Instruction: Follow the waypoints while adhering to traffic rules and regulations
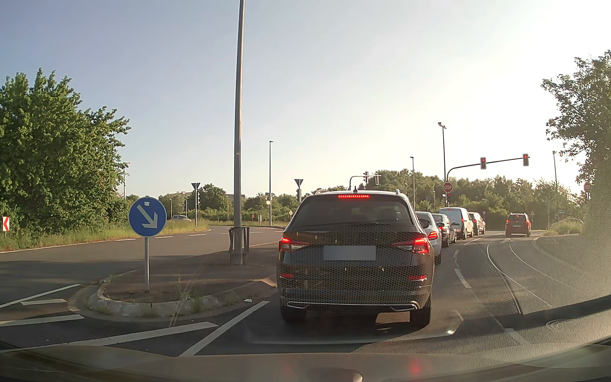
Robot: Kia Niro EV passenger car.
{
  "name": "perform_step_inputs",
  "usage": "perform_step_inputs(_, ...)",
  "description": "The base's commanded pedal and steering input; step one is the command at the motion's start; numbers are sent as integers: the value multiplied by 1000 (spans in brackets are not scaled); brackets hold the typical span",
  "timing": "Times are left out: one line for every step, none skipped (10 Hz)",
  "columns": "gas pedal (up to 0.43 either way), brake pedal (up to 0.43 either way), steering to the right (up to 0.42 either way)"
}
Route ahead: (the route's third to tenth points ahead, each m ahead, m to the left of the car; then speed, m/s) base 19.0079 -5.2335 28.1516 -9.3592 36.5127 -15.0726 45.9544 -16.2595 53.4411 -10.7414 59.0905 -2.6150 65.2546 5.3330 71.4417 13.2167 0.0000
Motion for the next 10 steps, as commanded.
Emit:
perform_step_inputs(0, 421, 52)
perform_step_inputs(0, 421, 52)
perform_step_inputs(0, 421, 52)
perform_step_inputs(0, 421, 52)
perform_step_inputs(0, 421, 52)
perform_step_inputs(0, 421, 52)
perform_step_inputs(0, 421, 52)
perform_step_inputs(0, 427, 52)
perform_step_inputs(0, 415, 52)
perform_step_inputs(0, 421, 52)
